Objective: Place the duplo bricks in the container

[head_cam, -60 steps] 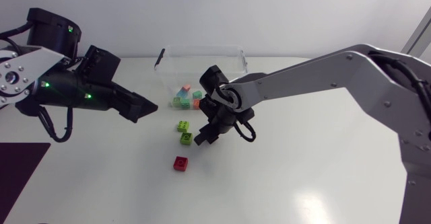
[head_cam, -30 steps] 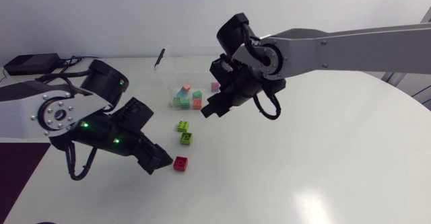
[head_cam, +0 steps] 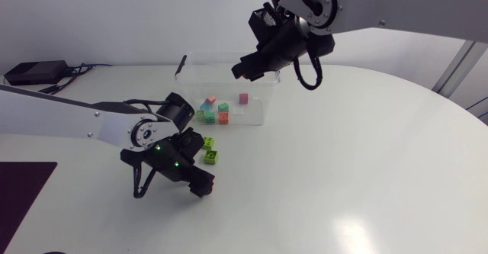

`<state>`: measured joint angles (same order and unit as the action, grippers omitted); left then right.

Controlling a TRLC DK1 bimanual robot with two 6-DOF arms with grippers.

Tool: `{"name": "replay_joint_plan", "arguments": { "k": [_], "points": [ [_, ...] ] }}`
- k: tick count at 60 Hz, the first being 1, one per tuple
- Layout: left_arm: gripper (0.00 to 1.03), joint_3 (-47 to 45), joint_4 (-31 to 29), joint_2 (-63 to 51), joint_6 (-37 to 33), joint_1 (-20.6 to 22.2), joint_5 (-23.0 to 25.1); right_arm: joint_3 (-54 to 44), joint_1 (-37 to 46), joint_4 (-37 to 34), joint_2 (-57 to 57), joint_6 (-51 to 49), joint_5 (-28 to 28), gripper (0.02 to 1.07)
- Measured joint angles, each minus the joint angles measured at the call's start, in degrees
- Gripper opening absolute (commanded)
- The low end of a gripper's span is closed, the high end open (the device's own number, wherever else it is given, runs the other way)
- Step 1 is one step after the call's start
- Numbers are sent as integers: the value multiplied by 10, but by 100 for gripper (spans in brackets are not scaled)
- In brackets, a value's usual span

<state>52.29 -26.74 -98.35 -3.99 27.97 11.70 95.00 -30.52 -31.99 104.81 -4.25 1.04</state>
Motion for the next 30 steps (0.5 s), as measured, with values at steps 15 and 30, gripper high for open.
{"name": "replay_joint_plan", "arguments": {
  "k": [15,30],
  "points": [
    [39,5,18,-30,14,14,-3,54,33,0,57,0,0,45],
    [23,5,30,-30,15,14,-5,110,49,0,105,0,0,46]
  ]
}}
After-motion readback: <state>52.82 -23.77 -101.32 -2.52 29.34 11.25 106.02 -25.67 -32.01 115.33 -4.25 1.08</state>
